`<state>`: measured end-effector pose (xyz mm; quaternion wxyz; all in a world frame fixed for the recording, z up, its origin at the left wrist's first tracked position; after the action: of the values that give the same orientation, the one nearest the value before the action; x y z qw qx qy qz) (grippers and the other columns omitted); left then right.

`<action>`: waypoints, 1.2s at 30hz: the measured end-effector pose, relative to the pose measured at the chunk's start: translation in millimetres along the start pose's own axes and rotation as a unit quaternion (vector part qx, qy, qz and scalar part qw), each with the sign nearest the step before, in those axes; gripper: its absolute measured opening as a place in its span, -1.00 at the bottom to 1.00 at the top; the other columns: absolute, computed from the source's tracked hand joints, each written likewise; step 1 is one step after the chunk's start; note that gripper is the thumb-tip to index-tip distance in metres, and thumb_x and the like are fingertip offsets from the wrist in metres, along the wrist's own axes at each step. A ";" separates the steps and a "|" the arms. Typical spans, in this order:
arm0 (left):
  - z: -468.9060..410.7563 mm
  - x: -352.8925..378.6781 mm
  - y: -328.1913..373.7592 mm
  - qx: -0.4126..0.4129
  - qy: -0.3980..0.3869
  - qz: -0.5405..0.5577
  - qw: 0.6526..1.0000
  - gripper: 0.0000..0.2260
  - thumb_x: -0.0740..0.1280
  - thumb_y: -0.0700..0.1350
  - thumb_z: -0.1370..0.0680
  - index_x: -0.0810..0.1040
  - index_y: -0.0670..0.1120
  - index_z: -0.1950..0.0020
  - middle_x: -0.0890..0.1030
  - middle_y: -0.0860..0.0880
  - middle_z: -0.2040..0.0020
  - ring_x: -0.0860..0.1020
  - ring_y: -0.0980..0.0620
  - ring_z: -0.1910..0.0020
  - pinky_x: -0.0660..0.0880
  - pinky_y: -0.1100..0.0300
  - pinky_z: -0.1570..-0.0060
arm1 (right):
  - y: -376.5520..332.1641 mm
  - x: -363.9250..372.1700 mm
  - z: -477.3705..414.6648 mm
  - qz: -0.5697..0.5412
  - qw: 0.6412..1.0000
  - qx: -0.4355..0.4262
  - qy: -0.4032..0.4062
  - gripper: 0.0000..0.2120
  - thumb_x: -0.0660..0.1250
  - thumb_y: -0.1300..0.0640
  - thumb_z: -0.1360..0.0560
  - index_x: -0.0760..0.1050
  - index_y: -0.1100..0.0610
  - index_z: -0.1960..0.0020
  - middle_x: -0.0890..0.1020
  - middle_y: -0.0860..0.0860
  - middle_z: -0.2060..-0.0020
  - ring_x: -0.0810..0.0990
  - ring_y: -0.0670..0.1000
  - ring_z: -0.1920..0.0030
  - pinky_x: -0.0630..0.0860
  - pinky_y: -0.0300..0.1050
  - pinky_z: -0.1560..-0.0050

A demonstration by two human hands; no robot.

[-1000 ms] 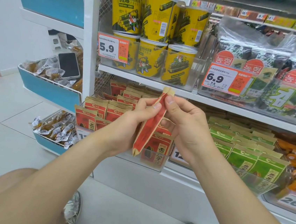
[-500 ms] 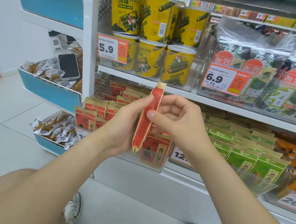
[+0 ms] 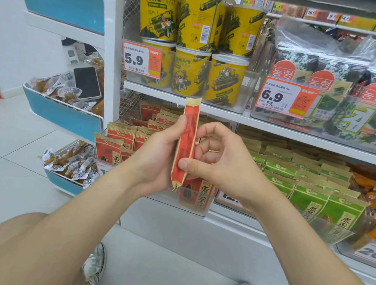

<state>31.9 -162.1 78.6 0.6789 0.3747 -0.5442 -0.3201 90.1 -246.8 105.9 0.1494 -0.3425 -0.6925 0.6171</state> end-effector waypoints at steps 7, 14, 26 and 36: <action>-3.3 -4.8 5.7 0.023 0.011 -0.019 0.999 -0.60 0.21 0.25 -0.71 0.50 -0.07 -0.23 0.64 -0.10 0.09 0.71 -0.11 0.17 0.66 0.05 0.21 | 4.8 7.1 3.5 0.080 0.996 0.018 -0.024 -0.38 0.73 0.24 -0.35 0.42 0.07 -0.22 0.71 0.09 0.22 0.69 0.11 0.25 0.70 0.14 0.09; -11.9 -20.6 9.2 0.059 0.059 0.016 0.996 -0.48 0.39 0.23 -0.65 0.44 -0.01 -0.51 0.57 -0.24 -0.42 0.62 -0.32 -0.38 0.64 -0.20 -0.21 | -0.2 13.4 7.2 0.106 0.994 0.020 -0.021 -0.39 0.70 0.22 -0.38 0.39 -0.03 -0.22 0.75 0.08 0.23 0.76 0.18 0.25 0.71 0.21 0.11; -10.8 -16.9 17.4 0.045 -0.019 0.026 0.998 -0.64 0.31 0.24 -0.69 0.39 0.05 -0.35 0.45 -0.20 -0.17 0.66 -0.16 0.05 0.67 -0.07 0.02 | -14.1 31.8 10.3 0.259 0.963 -0.075 0.009 -0.26 0.69 -0.04 -0.40 0.32 -0.05 -0.40 0.70 -0.26 0.32 0.68 -0.14 0.27 0.46 -0.23 0.20; -10.9 -46.2 34.1 0.137 0.117 -0.106 0.978 -0.39 0.49 0.26 -0.49 0.36 0.09 -0.42 0.57 -0.03 -0.34 0.68 -0.04 -0.24 0.66 -0.14 -0.21 | 5.9 27.1 2.6 0.091 0.993 -0.001 -0.078 -0.51 0.32 0.37 -0.68 0.46 -0.04 -0.50 0.79 0.10 -0.03 0.80 0.07 -0.02 0.75 0.14 -0.07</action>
<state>34.2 -103.9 83.5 0.6425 0.5546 -0.4570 -0.2660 70.6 -230.9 93.9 0.0383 -0.3552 -0.6687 0.6521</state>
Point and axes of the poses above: each hand's wrist, its own z-axis away from the middle knuckle, its own x-axis out of the palm, y = z × x, the point moved 9 cm from there along -z, towards the middle knuckle
